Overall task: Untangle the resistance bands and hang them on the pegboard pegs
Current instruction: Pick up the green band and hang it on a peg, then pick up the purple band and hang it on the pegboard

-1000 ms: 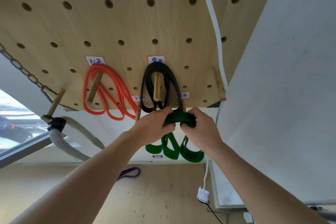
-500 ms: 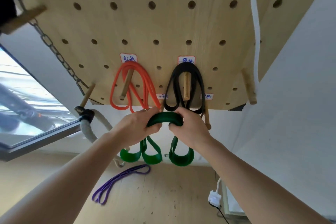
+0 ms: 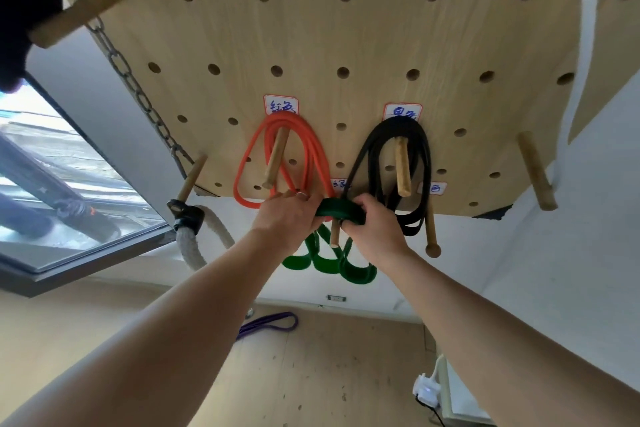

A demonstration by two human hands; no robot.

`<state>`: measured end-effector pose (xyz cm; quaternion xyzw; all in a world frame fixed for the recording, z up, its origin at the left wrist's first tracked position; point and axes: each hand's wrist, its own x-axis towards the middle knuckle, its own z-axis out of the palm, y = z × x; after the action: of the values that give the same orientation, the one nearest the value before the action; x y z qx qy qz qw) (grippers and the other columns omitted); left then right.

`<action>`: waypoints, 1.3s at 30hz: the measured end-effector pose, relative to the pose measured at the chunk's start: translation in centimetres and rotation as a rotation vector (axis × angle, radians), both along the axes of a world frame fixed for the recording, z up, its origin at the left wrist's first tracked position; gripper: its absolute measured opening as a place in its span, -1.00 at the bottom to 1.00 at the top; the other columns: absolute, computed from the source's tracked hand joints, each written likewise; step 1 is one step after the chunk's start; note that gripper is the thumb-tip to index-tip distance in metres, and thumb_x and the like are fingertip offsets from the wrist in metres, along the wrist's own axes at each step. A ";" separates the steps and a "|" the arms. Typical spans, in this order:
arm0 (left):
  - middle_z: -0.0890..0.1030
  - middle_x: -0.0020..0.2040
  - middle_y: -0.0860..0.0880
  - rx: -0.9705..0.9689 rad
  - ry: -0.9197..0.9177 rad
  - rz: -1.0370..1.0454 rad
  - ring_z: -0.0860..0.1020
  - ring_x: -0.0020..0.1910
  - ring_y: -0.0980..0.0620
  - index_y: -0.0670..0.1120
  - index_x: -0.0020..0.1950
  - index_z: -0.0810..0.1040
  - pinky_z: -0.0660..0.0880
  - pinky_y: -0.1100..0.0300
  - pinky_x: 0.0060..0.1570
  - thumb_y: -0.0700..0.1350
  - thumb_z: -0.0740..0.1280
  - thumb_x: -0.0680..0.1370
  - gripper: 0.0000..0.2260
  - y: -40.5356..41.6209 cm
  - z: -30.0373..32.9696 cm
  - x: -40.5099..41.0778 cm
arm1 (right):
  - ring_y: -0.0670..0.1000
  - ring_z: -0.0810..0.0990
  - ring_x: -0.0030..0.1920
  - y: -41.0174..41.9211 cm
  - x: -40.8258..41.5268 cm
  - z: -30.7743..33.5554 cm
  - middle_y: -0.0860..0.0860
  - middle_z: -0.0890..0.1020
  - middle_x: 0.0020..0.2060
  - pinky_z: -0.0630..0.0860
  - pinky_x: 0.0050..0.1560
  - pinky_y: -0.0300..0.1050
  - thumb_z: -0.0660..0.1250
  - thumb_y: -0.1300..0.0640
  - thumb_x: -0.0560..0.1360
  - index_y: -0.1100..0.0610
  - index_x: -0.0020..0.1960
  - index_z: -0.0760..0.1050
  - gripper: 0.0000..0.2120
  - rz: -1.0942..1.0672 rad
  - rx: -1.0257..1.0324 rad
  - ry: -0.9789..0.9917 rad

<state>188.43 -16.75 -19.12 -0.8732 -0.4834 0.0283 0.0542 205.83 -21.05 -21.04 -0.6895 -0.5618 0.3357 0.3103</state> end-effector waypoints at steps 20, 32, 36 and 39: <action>0.60 0.10 -0.07 -0.004 -0.186 0.116 0.63 -0.03 -0.09 -0.10 0.34 0.34 0.53 0.11 -0.16 0.05 0.22 0.68 -0.68 -2.6 -1.4 0.3 | 0.15 0.70 -0.03 -2.8 -1.1 -1.6 0.17 0.43 0.41 0.59 -0.17 -0.12 0.44 0.23 0.50 0.22 0.53 0.31 -0.36 0.102 0.281 -0.633; 0.62 0.25 -0.07 -0.278 -0.206 0.385 0.66 0.05 -0.12 -0.04 0.33 0.38 0.63 -0.02 0.00 -0.01 0.21 0.67 -0.75 -11.4 -15.7 -12.4 | 0.03 0.55 -0.11 -11.9 -8.9 -16.4 -0.04 0.44 0.08 0.59 -0.23 0.01 0.36 0.21 0.51 -0.03 0.17 0.29 -0.65 0.181 0.136 -0.212; 0.60 0.24 -0.05 -0.405 -0.066 0.538 0.61 0.06 -0.11 -0.02 0.32 0.43 0.51 0.07 -0.01 -0.03 0.23 0.63 -0.73 -12.9 -28.7 -16.5 | 0.03 0.46 0.35 -11.0 -12.4 -28.8 -0.04 0.41 0.41 0.46 0.29 -0.07 0.28 0.03 0.61 -0.01 0.51 0.27 -0.52 0.364 -0.213 -0.312; 0.57 0.28 -0.08 -0.491 0.021 0.599 0.58 0.17 -0.13 -0.03 0.39 0.39 0.50 0.03 0.08 -0.01 0.26 0.61 -0.64 -12.9 -40.6 -19.7 | 0.06 0.35 0.49 -8.2 -15.7 -39.3 -0.02 0.32 0.53 0.37 0.44 0.01 0.31 -0.03 0.61 0.01 0.61 0.17 -0.37 0.511 -0.343 -0.350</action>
<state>168.70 -29.65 -59.73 -0.6799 -0.6955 0.1667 -0.1621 190.16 -29.27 -60.30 -0.6160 -0.6962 0.3686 -0.0051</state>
